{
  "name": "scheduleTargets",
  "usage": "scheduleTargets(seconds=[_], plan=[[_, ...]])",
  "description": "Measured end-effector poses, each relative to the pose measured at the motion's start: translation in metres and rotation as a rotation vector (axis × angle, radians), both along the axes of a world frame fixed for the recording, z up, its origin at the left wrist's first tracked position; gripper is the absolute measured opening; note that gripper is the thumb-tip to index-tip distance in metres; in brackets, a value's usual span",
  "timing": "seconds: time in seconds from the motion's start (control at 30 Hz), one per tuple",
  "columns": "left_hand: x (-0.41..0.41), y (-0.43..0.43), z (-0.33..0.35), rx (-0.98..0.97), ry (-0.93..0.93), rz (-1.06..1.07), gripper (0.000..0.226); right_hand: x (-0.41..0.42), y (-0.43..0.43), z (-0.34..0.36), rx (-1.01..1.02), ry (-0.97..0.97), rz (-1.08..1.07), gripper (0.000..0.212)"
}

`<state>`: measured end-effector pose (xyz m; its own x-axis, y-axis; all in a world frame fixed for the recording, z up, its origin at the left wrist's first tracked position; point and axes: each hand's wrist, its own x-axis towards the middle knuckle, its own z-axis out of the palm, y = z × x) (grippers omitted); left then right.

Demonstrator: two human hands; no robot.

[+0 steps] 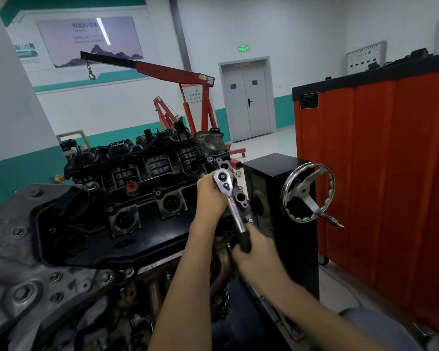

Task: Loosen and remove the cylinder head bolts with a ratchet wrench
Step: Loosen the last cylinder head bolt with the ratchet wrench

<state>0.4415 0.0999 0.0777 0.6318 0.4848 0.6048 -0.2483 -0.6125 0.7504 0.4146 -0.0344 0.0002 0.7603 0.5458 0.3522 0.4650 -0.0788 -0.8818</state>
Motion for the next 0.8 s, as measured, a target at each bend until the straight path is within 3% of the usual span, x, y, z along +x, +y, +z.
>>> scheduleTargets(seconds=[0.1, 0.23, 0.33, 0.43, 0.53, 0.6, 0.73, 0.8], plan=[[0.001, 0.003, 0.006, -0.017, 0.046, 0.065, 0.056, -0.026, 0.027, 0.000, 0.091, 0.069, 0.043, 0.011], [-0.006, 0.008, 0.006, -0.003, 0.077, -0.030, 0.054, 0.006, -0.002, 0.011, -0.081, -0.090, 0.090, 0.011], [-0.005, 0.010, 0.008, 0.055, 0.088, -0.029, 0.059, 0.057, -0.039, 0.045, -0.349, -0.310, 0.152, 0.024], [-0.007, 0.008, 0.011, 0.115, 0.089, -0.019, 0.054, 0.104, -0.052, 0.103, -0.673, -0.715, 0.090, 0.011], [-0.010, 0.005, 0.010, 0.088, 0.029, 0.034, 0.049, 0.114, -0.046, 0.125, -0.718, -0.925, 0.016, 0.014], [-0.007, 0.005, 0.009, 0.028, -0.010, 0.085, 0.052, 0.099, -0.045, 0.106, -0.661, -0.826, -0.005, 0.023], [0.001, -0.006, 0.008, -0.052, -0.037, 0.114, 0.057, 0.035, -0.028, 0.029, -0.262, -0.232, 0.064, 0.011], [0.002, -0.010, 0.010, -0.023, -0.037, 0.137, 0.052, -0.002, -0.002, 0.008, -0.046, -0.031, 0.044, 0.009]])
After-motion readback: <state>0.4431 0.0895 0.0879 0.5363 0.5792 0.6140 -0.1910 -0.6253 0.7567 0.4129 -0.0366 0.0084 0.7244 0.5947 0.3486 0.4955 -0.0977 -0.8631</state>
